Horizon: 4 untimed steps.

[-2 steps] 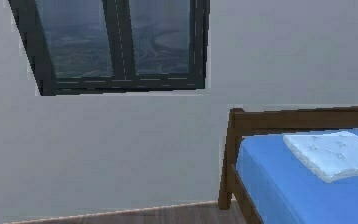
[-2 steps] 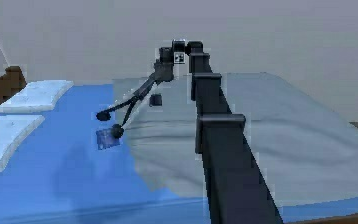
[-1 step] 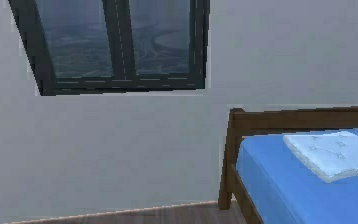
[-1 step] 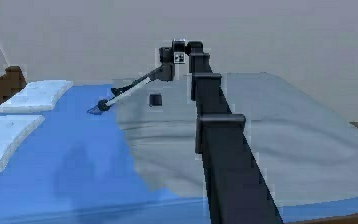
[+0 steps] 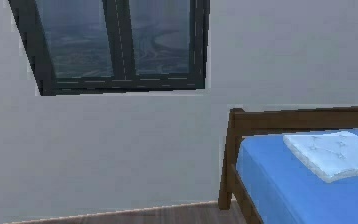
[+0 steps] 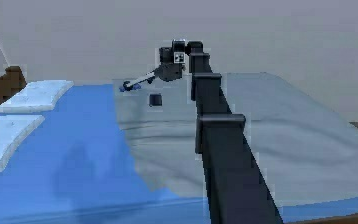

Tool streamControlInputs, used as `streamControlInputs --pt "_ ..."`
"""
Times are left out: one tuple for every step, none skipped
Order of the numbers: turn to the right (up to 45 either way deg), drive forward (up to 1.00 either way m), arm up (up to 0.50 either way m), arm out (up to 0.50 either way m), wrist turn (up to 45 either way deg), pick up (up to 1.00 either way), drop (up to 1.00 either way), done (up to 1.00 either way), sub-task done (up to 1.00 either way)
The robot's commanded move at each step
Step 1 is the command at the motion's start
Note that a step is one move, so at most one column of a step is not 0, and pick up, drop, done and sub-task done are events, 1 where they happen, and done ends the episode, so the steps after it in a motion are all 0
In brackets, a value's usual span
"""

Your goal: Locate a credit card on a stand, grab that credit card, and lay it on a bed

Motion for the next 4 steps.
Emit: streamControlInputs --pt "0.0 0.00 0.00 0.00 12.0 0.00 0.00 0.00 0.00" --pt "0.0 0.00 -0.04 0.00 0.0 0.00 0.00 0.00 0.00" --pt "0.0 0.00 -0.32 0.00 0.0 0.00 0.00 0.00 0.00" --pt "0.0 0.00 0.00 0.00 0.0 0.00 1.00 0.00 0.00"
